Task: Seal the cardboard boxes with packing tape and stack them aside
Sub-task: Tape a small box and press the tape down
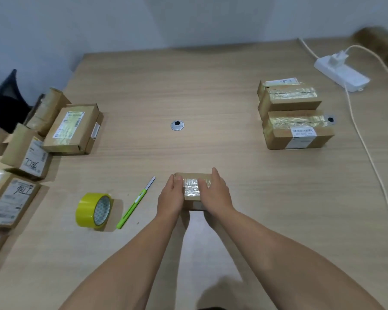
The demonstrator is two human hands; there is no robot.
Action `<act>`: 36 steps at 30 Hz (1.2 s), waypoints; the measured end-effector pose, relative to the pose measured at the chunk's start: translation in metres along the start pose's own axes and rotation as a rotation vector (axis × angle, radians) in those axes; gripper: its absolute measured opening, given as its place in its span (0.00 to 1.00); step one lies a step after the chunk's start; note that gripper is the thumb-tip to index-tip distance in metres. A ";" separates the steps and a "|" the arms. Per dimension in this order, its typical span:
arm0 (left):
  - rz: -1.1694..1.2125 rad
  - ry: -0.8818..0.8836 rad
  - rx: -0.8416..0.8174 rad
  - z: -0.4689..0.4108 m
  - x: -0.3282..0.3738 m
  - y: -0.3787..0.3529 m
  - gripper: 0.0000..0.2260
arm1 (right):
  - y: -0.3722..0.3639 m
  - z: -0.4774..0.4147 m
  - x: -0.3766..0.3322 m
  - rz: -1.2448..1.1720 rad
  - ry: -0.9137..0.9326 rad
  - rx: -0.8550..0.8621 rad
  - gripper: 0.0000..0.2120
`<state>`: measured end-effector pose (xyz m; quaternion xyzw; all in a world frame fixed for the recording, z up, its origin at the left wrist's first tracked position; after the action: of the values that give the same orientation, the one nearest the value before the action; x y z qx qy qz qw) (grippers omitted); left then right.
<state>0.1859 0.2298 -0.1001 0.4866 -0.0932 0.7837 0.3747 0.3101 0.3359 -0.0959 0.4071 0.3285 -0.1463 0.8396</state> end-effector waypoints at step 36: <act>0.080 0.130 0.027 0.005 -0.022 -0.003 0.29 | -0.019 -0.008 0.028 -0.210 -0.209 -0.044 0.32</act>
<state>0.1965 0.2187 -0.1168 0.4355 -0.0774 0.8292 0.3417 0.3180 0.3310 -0.1295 0.3346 0.2831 -0.2677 0.8580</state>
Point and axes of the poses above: each hand's wrist, its own z-axis away from the middle knuckle, its own y-axis out of the back of the hand, x = y × z, the point moved 9 cm from there along -z, towards the middle knuckle, and after that the axes turned 9 degrees about z, right-handed, at the moved point
